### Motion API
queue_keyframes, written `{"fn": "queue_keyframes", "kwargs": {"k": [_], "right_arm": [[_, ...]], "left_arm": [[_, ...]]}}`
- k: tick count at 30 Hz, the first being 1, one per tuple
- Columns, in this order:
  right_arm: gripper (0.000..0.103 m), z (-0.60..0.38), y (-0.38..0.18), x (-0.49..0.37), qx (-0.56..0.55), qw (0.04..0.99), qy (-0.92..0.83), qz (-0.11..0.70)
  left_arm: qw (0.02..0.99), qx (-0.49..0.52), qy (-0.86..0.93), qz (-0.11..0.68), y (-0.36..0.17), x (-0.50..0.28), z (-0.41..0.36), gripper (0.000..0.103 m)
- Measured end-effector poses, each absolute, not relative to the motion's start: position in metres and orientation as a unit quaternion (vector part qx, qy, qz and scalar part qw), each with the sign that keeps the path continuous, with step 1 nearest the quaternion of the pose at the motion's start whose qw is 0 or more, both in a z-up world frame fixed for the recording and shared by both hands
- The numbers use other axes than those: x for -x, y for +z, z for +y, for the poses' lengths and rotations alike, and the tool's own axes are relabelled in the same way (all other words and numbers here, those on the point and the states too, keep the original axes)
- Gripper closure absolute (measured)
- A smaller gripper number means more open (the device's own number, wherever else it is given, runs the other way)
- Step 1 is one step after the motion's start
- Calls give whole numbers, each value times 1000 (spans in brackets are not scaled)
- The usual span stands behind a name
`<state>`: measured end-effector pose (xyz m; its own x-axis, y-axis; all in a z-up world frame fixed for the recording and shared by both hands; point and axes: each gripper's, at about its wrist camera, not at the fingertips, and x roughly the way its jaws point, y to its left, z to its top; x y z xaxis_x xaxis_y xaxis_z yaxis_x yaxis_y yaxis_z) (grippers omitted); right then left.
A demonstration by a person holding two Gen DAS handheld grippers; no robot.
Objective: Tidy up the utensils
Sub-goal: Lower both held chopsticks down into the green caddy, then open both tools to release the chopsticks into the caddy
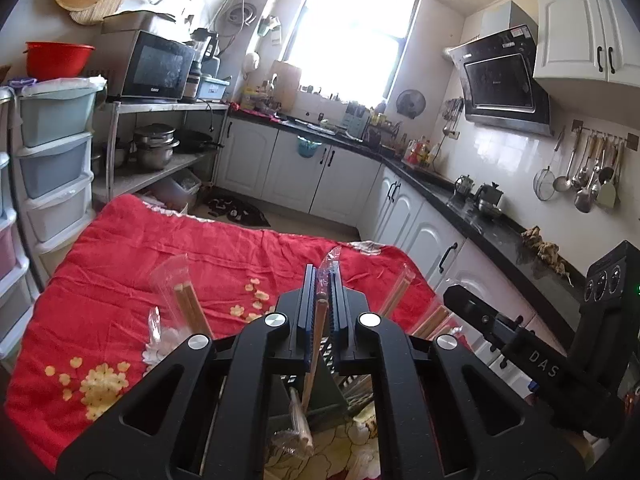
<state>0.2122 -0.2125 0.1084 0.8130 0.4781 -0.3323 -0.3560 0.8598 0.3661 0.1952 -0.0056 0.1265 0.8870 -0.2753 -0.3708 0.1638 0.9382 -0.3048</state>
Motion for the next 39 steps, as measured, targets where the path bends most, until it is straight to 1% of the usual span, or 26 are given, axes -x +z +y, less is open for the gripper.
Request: {"fn": "queue_keyframes", "kwargs": {"k": [2, 3, 6, 7, 8, 12, 13, 14, 15, 16, 17, 18, 20, 21, 22, 24, 27, 39], "right_arm": [[82, -215, 107, -210, -146, 941, 219, 211], [80, -216, 107, -209, -147, 942, 217, 210], [77, -220, 107, -205, -147, 942, 215, 210], [75, -221, 108, -203, -147, 943, 214, 210], [73, -222, 108, -201, -146, 943, 213, 209], [64, -225, 111, -191, -136, 948, 207, 202], [64, -226, 111, -189, -131, 949, 205, 201], [62, -227, 112, -186, -127, 950, 203, 200], [61, -227, 112, -185, -124, 951, 202, 200], [59, -228, 112, -182, -120, 952, 200, 200], [56, -228, 113, -180, -118, 952, 199, 199], [53, -229, 113, -178, -117, 953, 198, 199], [51, -229, 113, -173, -112, 954, 196, 197], [50, -229, 113, -170, -107, 955, 196, 196], [49, -230, 112, -168, -105, 955, 197, 196], [45, -230, 112, -164, -102, 955, 199, 197], [43, -231, 110, -159, -100, 954, 201, 199], [39, -226, 103, -140, -88, 951, 212, 208]], "left_arm": [[961, 137, -114, 212, 125, -194, -4, 87], [961, 138, -112, 212, 126, -193, -3, 85], [961, 139, -104, 214, 127, -190, 0, 77], [961, 140, -104, 213, 127, -189, 1, 72], [961, 142, -104, 213, 128, -188, 2, 68], [960, 153, -105, 210, 131, -181, 8, 56], [960, 155, -105, 209, 132, -180, 9, 51], [960, 158, -103, 208, 133, -178, 10, 43], [960, 162, -102, 207, 134, -176, 12, 38], [959, 165, -100, 206, 134, -174, 14, 29], [959, 167, -98, 206, 135, -173, 15, 26], [959, 170, -96, 207, 135, -170, 17, 24], [957, 176, -98, 206, 135, -165, 20, 15], [957, 178, -99, 206, 135, -163, 21, 12], [957, 179, -99, 205, 136, -161, 21, 11], [957, 182, -98, 204, 136, -155, 24, 11], [956, 186, -97, 203, 135, -148, 28, 11], [953, 192, -87, 217, 121, -131, 35, 11]]}}
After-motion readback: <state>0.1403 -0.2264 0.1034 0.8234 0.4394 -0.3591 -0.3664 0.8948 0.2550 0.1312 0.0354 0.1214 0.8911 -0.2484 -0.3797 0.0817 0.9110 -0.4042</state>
